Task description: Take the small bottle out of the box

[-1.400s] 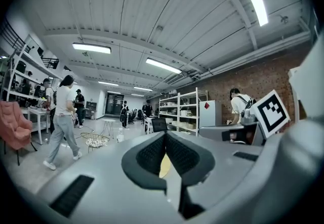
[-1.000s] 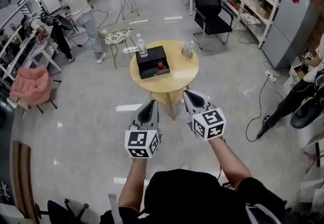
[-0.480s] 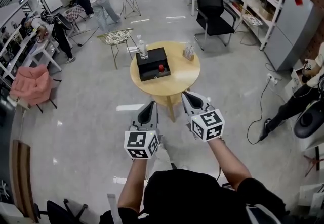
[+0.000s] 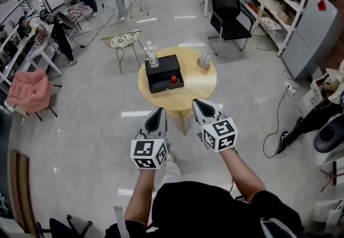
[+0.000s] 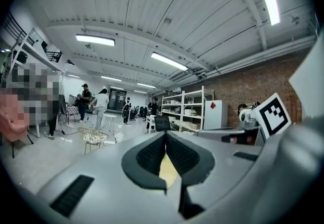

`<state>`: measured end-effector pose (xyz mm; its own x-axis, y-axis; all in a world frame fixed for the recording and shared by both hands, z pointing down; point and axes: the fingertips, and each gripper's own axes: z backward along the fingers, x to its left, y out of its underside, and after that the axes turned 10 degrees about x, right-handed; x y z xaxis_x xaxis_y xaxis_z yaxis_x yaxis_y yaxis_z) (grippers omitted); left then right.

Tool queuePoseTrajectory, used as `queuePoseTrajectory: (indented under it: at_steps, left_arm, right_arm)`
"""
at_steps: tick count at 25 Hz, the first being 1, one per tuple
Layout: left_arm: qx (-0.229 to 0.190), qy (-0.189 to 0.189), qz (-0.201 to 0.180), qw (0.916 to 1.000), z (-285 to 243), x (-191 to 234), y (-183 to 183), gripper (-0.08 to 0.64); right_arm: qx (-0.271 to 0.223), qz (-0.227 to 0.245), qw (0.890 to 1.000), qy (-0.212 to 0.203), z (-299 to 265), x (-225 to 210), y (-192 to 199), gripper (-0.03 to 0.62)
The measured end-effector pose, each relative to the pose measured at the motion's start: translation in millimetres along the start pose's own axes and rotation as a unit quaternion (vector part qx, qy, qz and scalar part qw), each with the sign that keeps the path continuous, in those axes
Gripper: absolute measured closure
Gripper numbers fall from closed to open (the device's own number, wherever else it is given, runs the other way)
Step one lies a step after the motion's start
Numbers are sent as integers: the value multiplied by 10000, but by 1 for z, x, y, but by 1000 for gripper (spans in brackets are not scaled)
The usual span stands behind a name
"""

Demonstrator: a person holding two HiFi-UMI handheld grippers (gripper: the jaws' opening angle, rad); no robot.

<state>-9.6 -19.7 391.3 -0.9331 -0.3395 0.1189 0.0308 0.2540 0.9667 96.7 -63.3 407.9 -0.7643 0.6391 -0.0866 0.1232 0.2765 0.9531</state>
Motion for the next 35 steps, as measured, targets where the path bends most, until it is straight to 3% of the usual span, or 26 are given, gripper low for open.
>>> queuePoseTrajectory:
  at_steps: [22,28,35]
  left_arm:
    - [101,219,142,9996,-119,158,-55,548]
    - [172,352,182,9991,-146,198,-58,548]
    - [301,587,81,9978,-165,213,-54,548]
  right_arm:
    - [221,-50,9997,132,-191,-28,-66,591]
    - [307,-99,9990,304,-233,-36,-68,591]
    - [417,-200,9976,510,-260,-47,-59,592]
